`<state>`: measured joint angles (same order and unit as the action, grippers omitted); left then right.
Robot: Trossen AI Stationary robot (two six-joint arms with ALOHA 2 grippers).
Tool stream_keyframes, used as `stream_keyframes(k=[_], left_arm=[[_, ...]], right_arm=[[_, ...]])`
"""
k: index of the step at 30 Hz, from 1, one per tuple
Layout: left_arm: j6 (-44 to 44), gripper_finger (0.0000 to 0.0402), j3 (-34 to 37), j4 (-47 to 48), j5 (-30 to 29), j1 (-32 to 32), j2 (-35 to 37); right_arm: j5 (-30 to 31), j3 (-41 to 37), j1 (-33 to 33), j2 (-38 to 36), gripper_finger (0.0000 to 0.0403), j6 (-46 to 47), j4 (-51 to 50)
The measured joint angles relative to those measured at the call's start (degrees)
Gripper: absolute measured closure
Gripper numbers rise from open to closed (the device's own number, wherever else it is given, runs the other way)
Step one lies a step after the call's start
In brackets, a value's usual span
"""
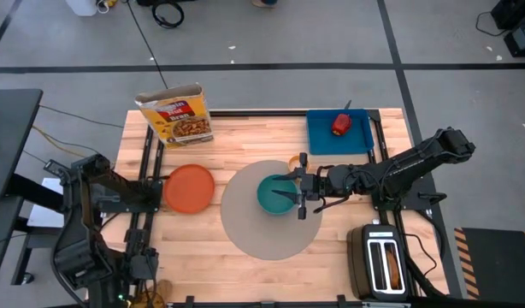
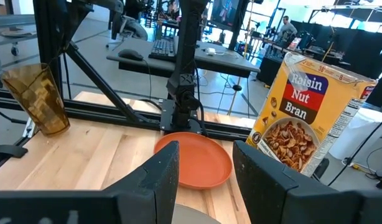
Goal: Arrange a breakfast setting
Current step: Put the spoon on the mat to the right of the bowl
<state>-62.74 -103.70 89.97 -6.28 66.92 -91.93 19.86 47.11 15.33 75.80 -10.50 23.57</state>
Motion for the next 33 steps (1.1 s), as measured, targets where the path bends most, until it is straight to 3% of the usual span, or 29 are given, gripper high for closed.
stream_keyframes(k=[13,21,33], left_arm=[[3.6,0.0387,0.3,-0.1,-4.7,-1.2,2.0],[5.1,0.0387,6.7,0.0,-1.8,-3.2,4.7],[5.3,0.0387,6.9,0.0,-2.5,-3.2,9.8]], right_arm=[[0.0,0.0,0.7,0.0,0.0243,0.2,-0.4],[0.0,0.0,2.1,0.0,0.0243,0.2,-0.6],[0.0,0.0,2.9,0.0,0.0243,0.3,-0.6]])
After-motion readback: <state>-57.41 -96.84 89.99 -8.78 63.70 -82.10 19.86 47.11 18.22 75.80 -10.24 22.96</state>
